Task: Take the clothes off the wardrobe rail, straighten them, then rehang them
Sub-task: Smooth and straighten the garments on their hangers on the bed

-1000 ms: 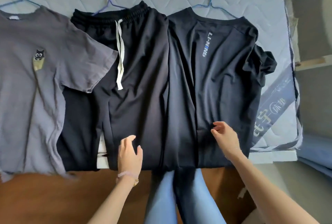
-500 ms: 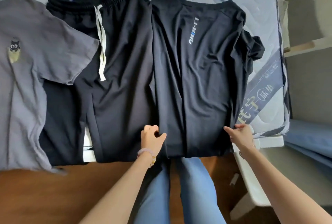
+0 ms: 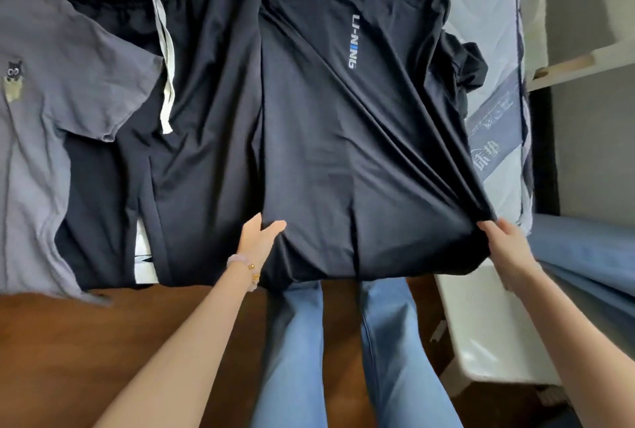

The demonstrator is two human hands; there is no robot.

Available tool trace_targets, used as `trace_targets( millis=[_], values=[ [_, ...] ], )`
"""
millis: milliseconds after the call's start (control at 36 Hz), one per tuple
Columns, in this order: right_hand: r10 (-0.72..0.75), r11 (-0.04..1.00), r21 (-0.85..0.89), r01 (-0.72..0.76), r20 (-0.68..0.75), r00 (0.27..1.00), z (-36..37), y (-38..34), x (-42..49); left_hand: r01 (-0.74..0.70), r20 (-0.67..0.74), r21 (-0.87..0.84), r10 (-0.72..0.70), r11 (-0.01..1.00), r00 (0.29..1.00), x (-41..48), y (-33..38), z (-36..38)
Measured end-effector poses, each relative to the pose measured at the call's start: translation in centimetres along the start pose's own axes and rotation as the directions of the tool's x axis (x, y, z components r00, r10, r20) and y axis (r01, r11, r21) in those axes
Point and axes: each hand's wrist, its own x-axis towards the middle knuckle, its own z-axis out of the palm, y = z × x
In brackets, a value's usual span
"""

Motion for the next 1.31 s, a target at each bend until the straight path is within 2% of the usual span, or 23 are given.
trace_targets(
  millis=[139, 278, 389, 500, 583, 667, 806, 861, 944, 1028, 1167, 1250, 1306],
  values=[
    [-0.051, 0.996, -0.072, 0.051, 0.001, 0.999, -4.1, 0.4, 2.5, 0.019, -0.076, -0.042, -0.022, 0.999, 0.997, -1.0, -0.7, 0.6],
    [-0.106, 0.976, -0.195, 0.101, -0.016, 0.994, -7.7, 0.8, 4.8, 0.004, -0.129, 0.067, 0.005, 0.998, 0.992, -1.2, -1.4, 1.4],
    [-0.048, 0.983, -0.180, 0.033, -0.082, 0.995, -9.9, 1.8, 6.2, 0.031, -0.181, 0.074, -0.017, 0.997, 0.983, -1.0, -1.5, 2.0],
    [0.053, 0.983, -0.173, -0.065, -0.075, 0.996, -10.6, 4.2, 7.0, 0.043, -0.194, 0.106, -0.022, 0.993, 0.981, -1.1, -1.6, 2.6],
    [0.075, 0.973, -0.215, -0.086, -0.057, 0.996, -10.2, 5.4, 7.2, 0.077, -0.173, 0.144, -0.052, 0.987, 0.984, -1.0, -1.6, 2.5],
    [0.088, 0.964, -0.248, -0.099, -0.055, 0.995, -9.8, 5.4, 7.4, 0.128, -0.131, 0.252, -0.097, 0.959, 0.987, -0.3, -1.6, 1.9],
    [0.094, 0.930, -0.357, -0.091, -0.008, 0.996, -9.5, 2.9, 7.4, 0.174, -0.080, 0.410, -0.155, 0.896, 0.985, 1.3, -0.5, 1.4],
    [0.056, 0.930, -0.366, -0.042, 0.028, 0.998, -9.1, 1.1, 7.7, 0.154, -0.007, 0.385, -0.164, 0.910, 0.986, 2.0, 1.0, 1.8],
    [0.011, 0.951, -0.309, 0.002, 0.041, 0.999, -8.2, -2.3, 7.9, 0.084, 0.051, 0.318, -0.106, 0.944, 0.993, 3.3, 4.4, 2.6],
    [-0.019, 0.958, -0.284, 0.022, 0.012, 1.000, -7.1, -5.2, 8.8, 0.060, 0.060, 0.268, -0.079, 0.962, 0.995, 5.0, 7.7, 3.1],
    [-0.057, 0.907, -0.421, 0.030, -0.052, 0.997, -5.4, -9.5, 10.7, 0.109, 0.002, 0.198, -0.112, 0.974, 0.994, 8.0, 11.8, 4.0],
    [-0.038, 0.894, -0.447, -0.008, -0.094, 0.995, -4.9, -11.2, 11.5, 0.154, -0.041, 0.045, -0.152, 0.987, 0.987, 8.9, 14.6, 4.6],
    [-0.016, 0.905, -0.425, -0.038, -0.122, 0.992, -4.9, -11.9, 11.6, 0.150, -0.017, -0.037, -0.151, 0.988, 0.988, 10.3, 15.4, 4.2]
  ],
)
